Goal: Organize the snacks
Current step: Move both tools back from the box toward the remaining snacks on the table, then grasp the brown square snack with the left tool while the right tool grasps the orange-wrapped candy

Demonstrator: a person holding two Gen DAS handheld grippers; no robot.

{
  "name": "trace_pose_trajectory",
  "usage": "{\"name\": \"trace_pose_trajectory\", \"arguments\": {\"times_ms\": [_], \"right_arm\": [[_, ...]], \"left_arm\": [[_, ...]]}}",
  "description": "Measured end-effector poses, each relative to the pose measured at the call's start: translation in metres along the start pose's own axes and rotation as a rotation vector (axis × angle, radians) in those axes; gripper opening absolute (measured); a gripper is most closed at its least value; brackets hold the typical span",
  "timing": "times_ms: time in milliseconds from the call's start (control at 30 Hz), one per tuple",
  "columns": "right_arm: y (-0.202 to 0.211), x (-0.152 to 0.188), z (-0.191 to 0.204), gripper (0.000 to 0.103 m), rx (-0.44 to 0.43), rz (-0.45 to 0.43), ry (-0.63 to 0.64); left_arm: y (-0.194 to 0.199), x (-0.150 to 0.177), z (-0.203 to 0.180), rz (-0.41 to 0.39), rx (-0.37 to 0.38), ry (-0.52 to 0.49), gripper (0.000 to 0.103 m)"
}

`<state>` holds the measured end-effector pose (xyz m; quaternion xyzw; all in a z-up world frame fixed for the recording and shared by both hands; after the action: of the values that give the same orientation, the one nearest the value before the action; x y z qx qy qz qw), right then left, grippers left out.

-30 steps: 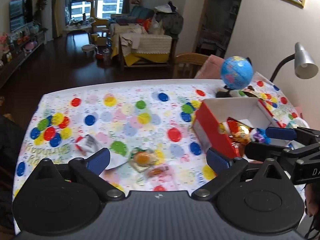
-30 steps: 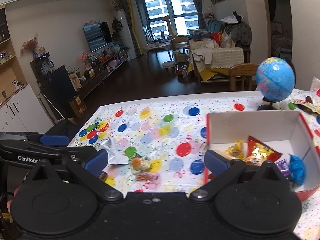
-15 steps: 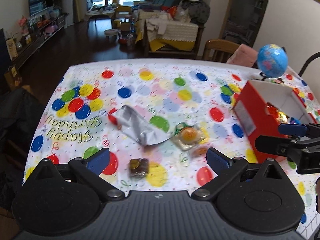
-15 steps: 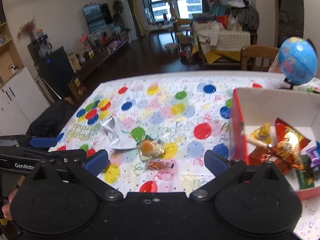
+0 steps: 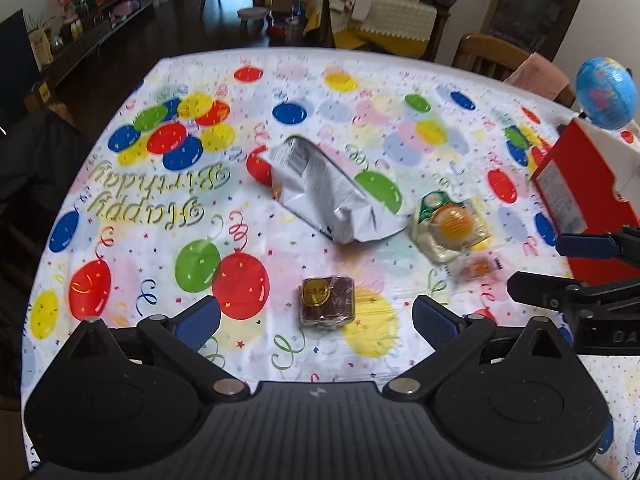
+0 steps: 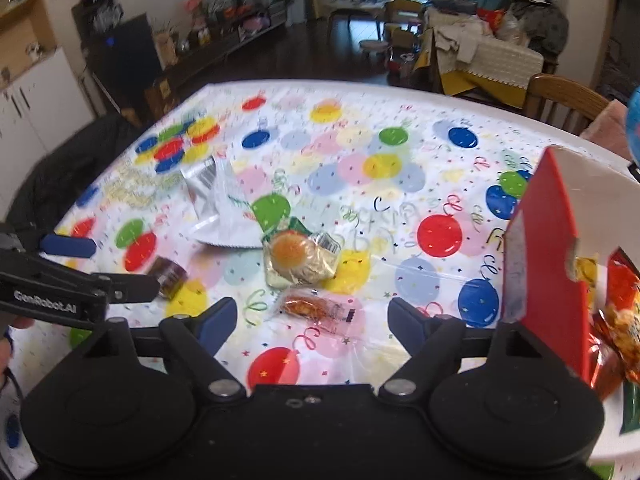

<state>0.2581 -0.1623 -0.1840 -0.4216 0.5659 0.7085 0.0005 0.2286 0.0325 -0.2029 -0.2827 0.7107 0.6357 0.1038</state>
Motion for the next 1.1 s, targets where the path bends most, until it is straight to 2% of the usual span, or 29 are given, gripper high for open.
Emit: {"name": "trace_pose_trajectory", "arguments": {"times_ms": [200, 433, 533, 633, 767, 833, 867, 900, 933, 1100], "right_arm": [[-0.031, 0.001, 0.0, 0.07, -0.016, 0.064, 0.04], [-0.053, -0.001, 0.004, 0.059, -0.018, 0.086, 0.103], [-0.056, -0.001, 0.01, 0.056, -0.019, 0.082, 0.143], [-0.055, -0.001, 0.012, 0.046, -0.026, 0.077, 0.161], [-0.052, -0.001, 0.014, 0.037, -0.033, 0.072, 0.156], [-0.051, 0.001, 0.015, 0.036, -0.031, 0.072, 0.147], [-0.05, 0.002, 0.015, 0.035, -0.03, 0.071, 0.141], [-0.049, 0.003, 0.015, 0.033, -0.028, 0.069, 0.135], [-0.047, 0.004, 0.015, 0.027, -0.027, 0.069, 0.128], [-0.037, 0.009, 0.01, 0.023, -0.02, 0.053, 0.06]], "left_arm": [[-0.022, 0.0, 0.003, 0.043, -0.017, 0.013, 0.102], [-0.034, -0.002, 0.001, 0.049, -0.024, -0.003, 0.1], [-0.039, -0.002, 0.0, 0.067, -0.017, -0.01, 0.088], [-0.038, -0.002, -0.002, 0.053, -0.017, -0.019, 0.082], [-0.036, -0.003, -0.003, 0.05, -0.013, -0.019, 0.066], [-0.035, -0.003, -0.004, 0.051, -0.011, -0.023, 0.057], [-0.034, -0.002, -0.004, 0.052, -0.012, -0.026, 0.048], [-0.033, -0.002, -0.005, 0.052, -0.013, -0.026, 0.04], [-0.033, -0.002, -0.005, 0.055, -0.008, -0.023, 0.035], [-0.028, 0.001, -0.005, 0.06, -0.013, -0.008, 0.033]]}}
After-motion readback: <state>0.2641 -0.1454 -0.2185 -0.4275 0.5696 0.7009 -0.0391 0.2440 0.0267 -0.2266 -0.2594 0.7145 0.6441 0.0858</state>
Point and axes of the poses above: each gripper's, at about its wrist camera, not at the fingertips, and y roughly against the way its jaws point, z to its left, x to its underside, the point moved 3 cm from there along -y, roughly the way its jaws point, and after that the axes turned 8 degrees about y, right-handed, at the moved point
